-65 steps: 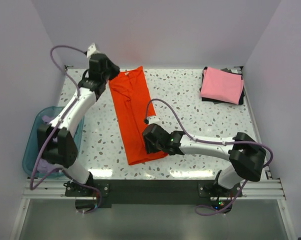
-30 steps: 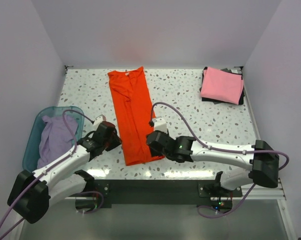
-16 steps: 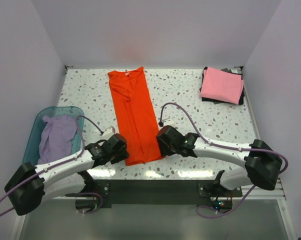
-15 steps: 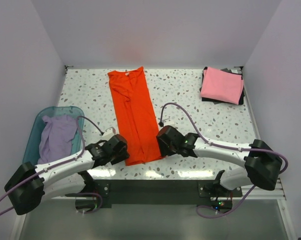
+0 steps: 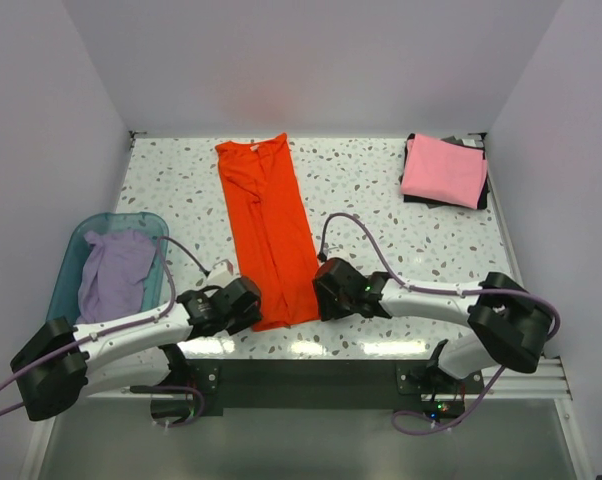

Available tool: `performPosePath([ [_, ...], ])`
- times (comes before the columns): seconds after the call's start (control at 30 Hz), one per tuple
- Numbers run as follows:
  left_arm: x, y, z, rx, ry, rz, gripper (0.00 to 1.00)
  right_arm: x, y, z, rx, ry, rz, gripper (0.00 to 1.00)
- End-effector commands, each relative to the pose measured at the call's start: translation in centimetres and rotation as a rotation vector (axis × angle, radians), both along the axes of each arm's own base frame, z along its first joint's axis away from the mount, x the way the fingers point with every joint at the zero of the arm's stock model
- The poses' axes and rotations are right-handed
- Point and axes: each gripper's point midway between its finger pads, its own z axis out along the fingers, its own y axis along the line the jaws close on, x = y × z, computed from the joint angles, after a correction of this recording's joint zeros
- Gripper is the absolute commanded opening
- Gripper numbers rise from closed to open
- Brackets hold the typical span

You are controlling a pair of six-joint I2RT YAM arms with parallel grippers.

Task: Fold and stack the t-shirts
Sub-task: Fold the tshirt

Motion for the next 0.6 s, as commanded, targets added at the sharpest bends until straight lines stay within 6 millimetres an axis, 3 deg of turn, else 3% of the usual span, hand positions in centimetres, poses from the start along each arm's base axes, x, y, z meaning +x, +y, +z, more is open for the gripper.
performPosePath([
  [0.0, -2.1, 1.9, -2.4, 0.081, 0.082, 0.020, 0.47, -0.2, 0.8, -0.3, 0.067, 0.012, -0.027, 0.50],
  [0.17, -2.7, 2.3, -2.8, 0.100, 0.102, 0.016, 0.39, -0.8, 0.2, -1.4, 0.067, 0.031, -0.034, 0.45],
  [0.3, -3.0, 2.5, -3.3, 0.101, 0.113, 0.020, 0.26, -0.9, 0.9, -1.5, 0.089, 0.043, -0.025, 0.38],
  [0.4, -2.7, 2.2, -3.1, 0.091, 0.098, 0.011, 0.13, -0.8, 1.3, -1.4, 0.096, 0.045, -0.010, 0.28],
  [0.5, -2.6, 1.8, -2.8, 0.075, 0.082, -0.018, 0.00, -0.7, 1.2, -1.2, 0.083, 0.038, 0.000, 0.11],
  [0.57, -2.8, 1.6, -2.7, 0.063, 0.091, -0.028, 0.00, -0.9, 0.7, -1.3, 0.070, 0.036, 0.000, 0.00],
])
